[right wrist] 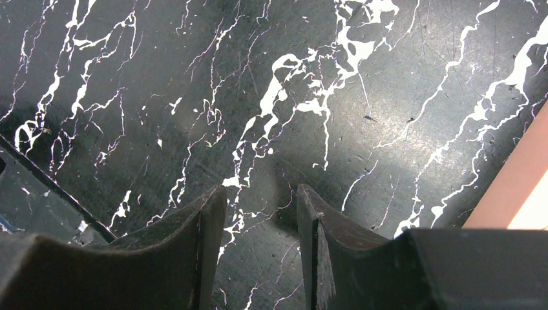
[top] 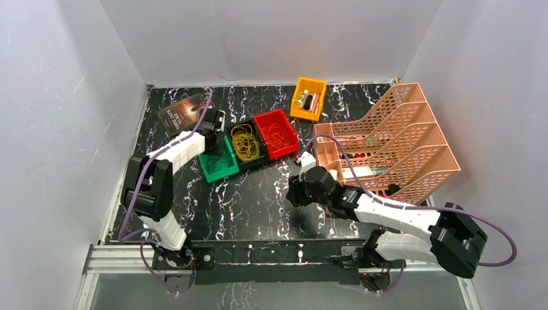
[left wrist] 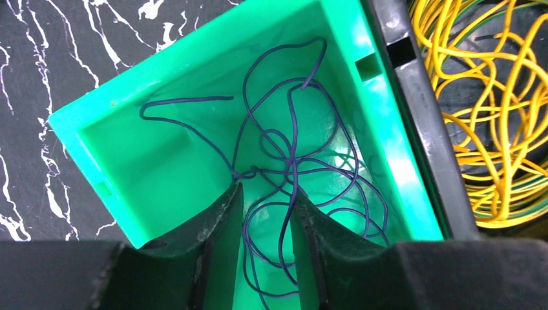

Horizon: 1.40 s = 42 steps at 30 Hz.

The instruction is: Untangle the cables

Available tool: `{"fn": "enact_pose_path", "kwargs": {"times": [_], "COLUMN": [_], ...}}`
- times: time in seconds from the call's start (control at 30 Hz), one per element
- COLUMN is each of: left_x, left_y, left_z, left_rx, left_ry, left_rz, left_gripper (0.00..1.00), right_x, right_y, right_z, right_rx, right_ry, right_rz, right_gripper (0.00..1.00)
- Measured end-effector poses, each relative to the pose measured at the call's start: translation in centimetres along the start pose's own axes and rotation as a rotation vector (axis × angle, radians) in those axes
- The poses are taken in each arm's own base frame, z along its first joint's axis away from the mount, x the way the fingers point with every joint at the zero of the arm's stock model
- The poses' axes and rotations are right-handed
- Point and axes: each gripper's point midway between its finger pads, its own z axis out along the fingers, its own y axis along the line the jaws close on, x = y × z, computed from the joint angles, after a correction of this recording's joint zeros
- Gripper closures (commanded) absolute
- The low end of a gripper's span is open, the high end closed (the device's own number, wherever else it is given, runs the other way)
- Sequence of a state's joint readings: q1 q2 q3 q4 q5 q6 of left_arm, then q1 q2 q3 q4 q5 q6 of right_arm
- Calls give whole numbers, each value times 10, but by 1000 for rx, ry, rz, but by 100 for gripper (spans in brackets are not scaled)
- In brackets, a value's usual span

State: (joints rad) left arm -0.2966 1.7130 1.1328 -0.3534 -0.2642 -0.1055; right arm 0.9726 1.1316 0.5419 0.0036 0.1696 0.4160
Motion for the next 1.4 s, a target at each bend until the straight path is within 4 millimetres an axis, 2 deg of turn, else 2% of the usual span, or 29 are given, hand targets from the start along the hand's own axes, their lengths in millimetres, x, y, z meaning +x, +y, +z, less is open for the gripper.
{"fn": "enact_pose_path", "kwargs": {"times": [0.13,0.23,0.53,0.67,0.77,0.87,1.07,1.13,1.27,1.4], "left_x": [-6,-13,-36,-46,-42,-37,-4,1,12,23], "left_y": [0,0,0,-4,-9,-13,-21,-21,-23,-24], "left_z": [-9,-19,-57,-79,-88,-89,-79,-77,-63,-49], "left_rx": [13,26,75,138,178,204,238,238,228,217], "left_ry": [-27,-54,-167,-244,-257,-238,-136,-113,-55,3], "left_rz": [-14,-29,-76,-100,-111,-118,-93,-81,-53,-28], "left_gripper": [57,54,39,37,42,47,54,56,59,67], "right_x": [0,0,-7,-15,-19,-19,-19,-18,-16,-16], "right_y": [0,0,0,-1,-1,-2,-2,-2,-2,-2], "right_z": [0,0,-5,-10,-12,-12,-12,-11,-10,-10], "right_rx": [0,1,5,9,12,14,13,13,14,14], "right_ry": [1,1,-30,-60,-77,-79,-77,-73,-64,-64], "right_rz": [-1,-1,3,5,7,8,9,9,8,8], "right_gripper": [48,48,47,47,47,47,47,47,47,47]}}
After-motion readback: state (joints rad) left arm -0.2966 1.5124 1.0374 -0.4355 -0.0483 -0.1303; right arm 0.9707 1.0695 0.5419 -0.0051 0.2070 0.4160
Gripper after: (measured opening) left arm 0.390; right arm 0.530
